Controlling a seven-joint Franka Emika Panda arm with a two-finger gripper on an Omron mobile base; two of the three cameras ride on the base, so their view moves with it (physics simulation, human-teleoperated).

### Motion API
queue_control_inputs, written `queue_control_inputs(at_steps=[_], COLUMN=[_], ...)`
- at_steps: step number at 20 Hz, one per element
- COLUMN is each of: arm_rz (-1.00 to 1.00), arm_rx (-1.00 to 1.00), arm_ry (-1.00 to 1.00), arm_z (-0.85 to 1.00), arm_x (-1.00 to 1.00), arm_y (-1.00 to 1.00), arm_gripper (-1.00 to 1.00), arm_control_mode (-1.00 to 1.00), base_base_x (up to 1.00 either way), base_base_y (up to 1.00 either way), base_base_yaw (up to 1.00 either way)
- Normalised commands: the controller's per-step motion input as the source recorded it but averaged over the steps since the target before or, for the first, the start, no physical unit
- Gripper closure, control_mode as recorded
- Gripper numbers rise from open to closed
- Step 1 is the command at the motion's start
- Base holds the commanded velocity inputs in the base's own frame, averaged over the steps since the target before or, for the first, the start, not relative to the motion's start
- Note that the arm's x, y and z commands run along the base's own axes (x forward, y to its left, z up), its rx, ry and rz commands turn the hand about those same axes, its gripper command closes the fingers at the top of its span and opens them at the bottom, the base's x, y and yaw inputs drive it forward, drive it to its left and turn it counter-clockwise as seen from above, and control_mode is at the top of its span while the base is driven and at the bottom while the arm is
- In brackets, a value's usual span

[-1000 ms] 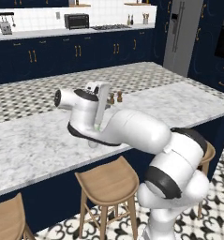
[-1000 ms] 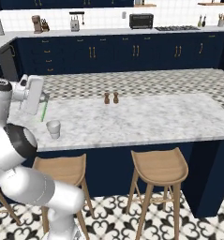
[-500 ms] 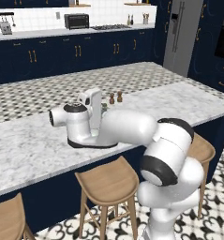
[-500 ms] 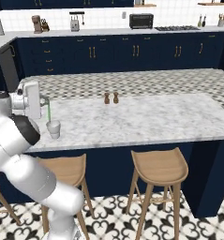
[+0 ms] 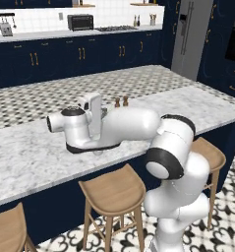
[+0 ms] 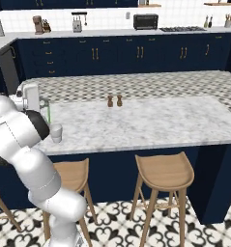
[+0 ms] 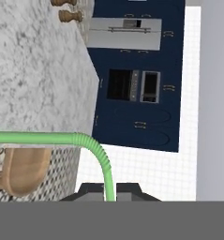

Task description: Take a straw from the drawer in front and place it inside the glass cup on the dining counter.

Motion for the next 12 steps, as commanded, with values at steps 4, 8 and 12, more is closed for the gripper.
queue_control_inputs(at_steps=[4,8,12], arm_rz=[-0.06,-0.08,-0.03], arm_rx=[-0.02,-0.03,-0.01], arm_ry=[0.0,0.0,0.0], arm_z=[-0.22,-0.23,-0.22], arm_x=[0.0,0.0,0.12], arm_y=[0.01,0.0,0.03], arm_gripper=[1.0,1.0,1.0], arm_control_mode=[-1.0,-1.0,-1.0], base_base_x=[0.0,0.0,0.0], base_base_y=[0.0,0.0,0.0], base_base_yaw=[0.0,0.0,0.0])
